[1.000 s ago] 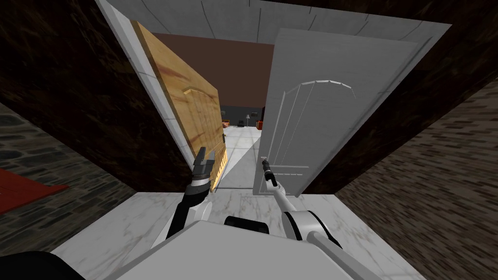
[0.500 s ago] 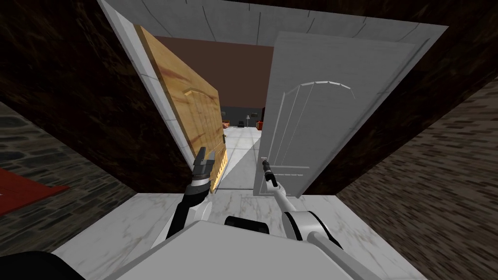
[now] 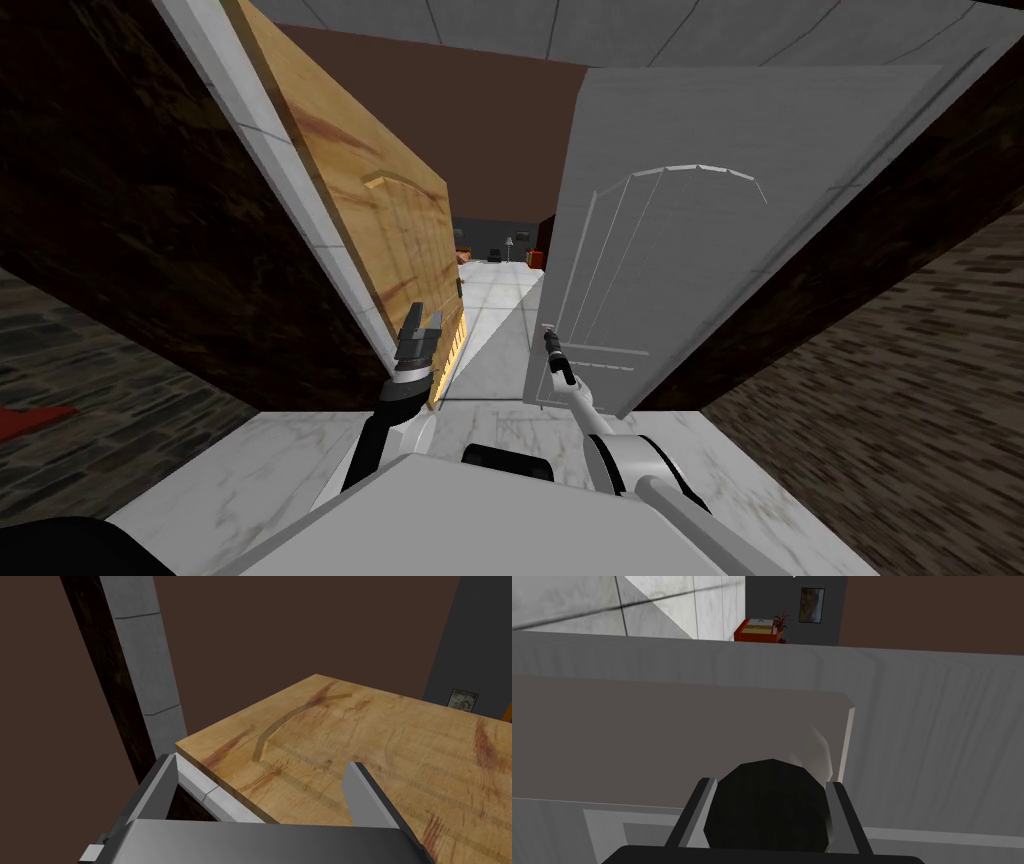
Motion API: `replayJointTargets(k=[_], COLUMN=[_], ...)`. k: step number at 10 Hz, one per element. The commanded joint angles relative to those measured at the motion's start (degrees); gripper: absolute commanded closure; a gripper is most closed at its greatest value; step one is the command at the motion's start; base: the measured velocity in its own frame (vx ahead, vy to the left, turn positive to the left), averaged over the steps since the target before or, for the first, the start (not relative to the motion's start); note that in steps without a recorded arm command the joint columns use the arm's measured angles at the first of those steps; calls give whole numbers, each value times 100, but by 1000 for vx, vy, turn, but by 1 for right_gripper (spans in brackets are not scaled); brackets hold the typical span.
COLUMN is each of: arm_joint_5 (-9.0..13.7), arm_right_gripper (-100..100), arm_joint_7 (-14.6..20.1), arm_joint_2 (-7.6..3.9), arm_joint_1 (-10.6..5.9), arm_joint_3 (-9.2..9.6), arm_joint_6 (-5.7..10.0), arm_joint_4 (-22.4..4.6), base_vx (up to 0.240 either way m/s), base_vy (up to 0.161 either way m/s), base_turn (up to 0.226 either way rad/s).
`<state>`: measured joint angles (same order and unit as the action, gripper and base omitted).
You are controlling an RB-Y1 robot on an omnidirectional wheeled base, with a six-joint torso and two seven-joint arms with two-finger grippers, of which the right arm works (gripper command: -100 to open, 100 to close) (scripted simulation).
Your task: Push the door open
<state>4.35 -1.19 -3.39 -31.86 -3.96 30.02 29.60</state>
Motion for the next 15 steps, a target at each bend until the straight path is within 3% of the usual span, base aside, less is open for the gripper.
replayJointTargets(k=[1,4,8,9,12,13,15], arm_joint_5=[43,65,172,172,234,223,221], arm_right_gripper=[100,100,100,100,100,-100,-100], arm_joint_7=[-51,-66,-142,-142,-187,-171,-167], arm_joint_2=[-105,-140,-294,-294,-372,-333,-307], arm_joint_1=[20,28,66,66,89,15,12], arm_joint_3=[-126,-176,-430,-430,-579,-543,-532], arm_joint_6=[5,5,3,3,2,51,43], arm_joint_4=[82,141,61,176,51,-69,-64], base_vx=[180,134,172,118,115,-60,-215], base_vy=[122,66,107,94,74,69,28], base_turn=[-82,-24,-76,-59,-62,-44,-5])
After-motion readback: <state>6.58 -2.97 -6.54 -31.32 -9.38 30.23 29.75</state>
